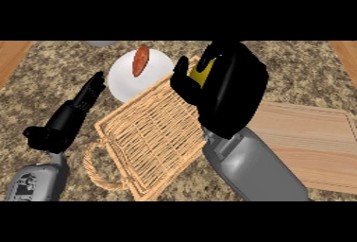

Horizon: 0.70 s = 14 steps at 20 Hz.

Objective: Pick the lemon from the cutting board and place it in the basket

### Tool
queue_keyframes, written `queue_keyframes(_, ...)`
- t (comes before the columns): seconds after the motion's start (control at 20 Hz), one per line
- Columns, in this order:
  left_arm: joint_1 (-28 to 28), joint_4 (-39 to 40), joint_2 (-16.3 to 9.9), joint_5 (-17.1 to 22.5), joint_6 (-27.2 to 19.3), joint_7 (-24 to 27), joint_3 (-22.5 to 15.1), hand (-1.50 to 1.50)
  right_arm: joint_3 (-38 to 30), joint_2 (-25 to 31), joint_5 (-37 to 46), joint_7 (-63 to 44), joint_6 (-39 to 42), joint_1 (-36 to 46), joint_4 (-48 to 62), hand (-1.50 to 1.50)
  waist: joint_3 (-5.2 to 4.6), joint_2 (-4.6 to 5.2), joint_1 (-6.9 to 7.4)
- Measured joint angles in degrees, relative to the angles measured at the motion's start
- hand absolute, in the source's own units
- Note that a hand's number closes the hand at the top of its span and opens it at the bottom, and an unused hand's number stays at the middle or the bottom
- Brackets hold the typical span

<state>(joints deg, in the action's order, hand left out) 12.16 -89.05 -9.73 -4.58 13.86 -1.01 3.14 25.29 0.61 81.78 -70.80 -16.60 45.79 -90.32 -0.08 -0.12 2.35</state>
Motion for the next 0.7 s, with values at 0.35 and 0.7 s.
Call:
queue_keyframes(0.35, -1.4, -0.5, 0.2, -0.3, -0.4, 0.6, 0.2, 0.00, 1.1, 0.0, 6.1, 0.3, -2.6, -3.4, 0.6, 1.50, 0.05, -0.01, -0.95)
queue_keyframes(0.7, -1.5, -1.1, -0.2, 0.4, 0.2, -0.2, 0.6, 0.00, -0.1, 0.0, 8.8, 0.7, -6.6, -5.5, -0.7, -1.50, 0.08, 0.08, -1.02)
